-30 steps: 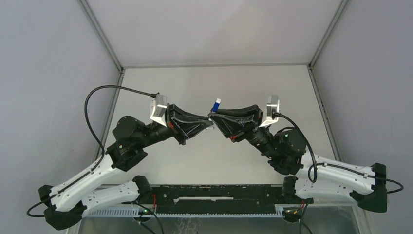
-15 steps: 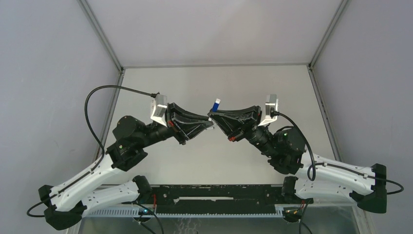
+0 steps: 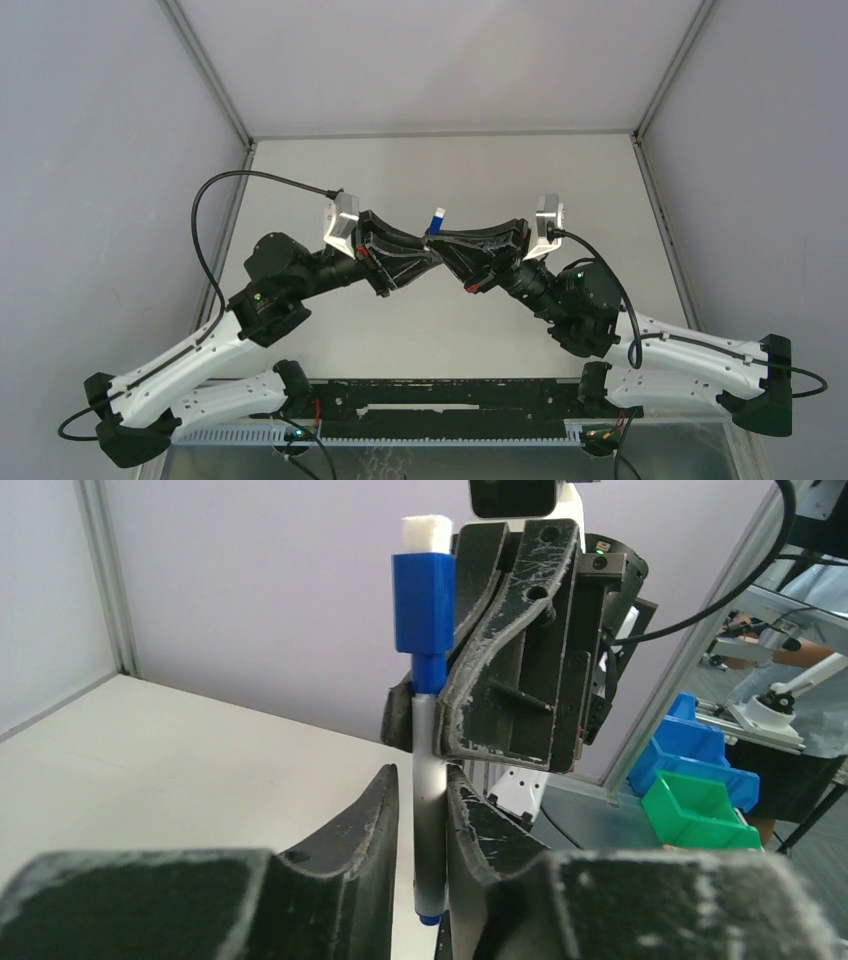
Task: Insert the pens into the pen caps
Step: Insert the pen cap onto the pen.
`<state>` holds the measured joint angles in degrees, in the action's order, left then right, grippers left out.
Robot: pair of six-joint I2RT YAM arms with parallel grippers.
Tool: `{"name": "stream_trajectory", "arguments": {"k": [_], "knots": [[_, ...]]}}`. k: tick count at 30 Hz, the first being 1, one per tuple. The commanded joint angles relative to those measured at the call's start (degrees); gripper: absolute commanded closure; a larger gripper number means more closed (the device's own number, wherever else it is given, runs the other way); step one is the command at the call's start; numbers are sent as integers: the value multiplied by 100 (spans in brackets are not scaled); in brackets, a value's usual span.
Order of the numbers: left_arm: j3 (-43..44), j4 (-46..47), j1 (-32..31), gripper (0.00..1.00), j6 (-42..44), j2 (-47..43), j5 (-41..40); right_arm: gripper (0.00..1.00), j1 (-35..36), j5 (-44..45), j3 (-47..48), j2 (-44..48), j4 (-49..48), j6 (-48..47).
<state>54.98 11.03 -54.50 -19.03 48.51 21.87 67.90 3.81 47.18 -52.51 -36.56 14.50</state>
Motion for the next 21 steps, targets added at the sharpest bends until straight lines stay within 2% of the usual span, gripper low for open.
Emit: {"name": "stream_trajectory", "arguments": {"k": [1, 6, 8, 16, 18, 21], "knots": [[337, 162, 36, 80, 3, 9, 178, 100, -2, -92, 204, 13, -103, 132], [362, 163, 40, 99, -17, -15, 119, 100, 1, -92, 197, -4, -7, 123], [379, 150, 36, 100, -28, -17, 81, 99, -4, -106, 200, -1, 64, 94], [409, 39, 36, 100, 22, -120, -127, 51, -22, -161, 197, 208, 763, -117], [406, 34, 36, 100, 31, -139, -169, 44, -18, -183, 197, 288, 966, -146], [395, 27, 36, 100, 47, -156, -225, 39, -22, -200, 197, 457, 1236, -265]]}}
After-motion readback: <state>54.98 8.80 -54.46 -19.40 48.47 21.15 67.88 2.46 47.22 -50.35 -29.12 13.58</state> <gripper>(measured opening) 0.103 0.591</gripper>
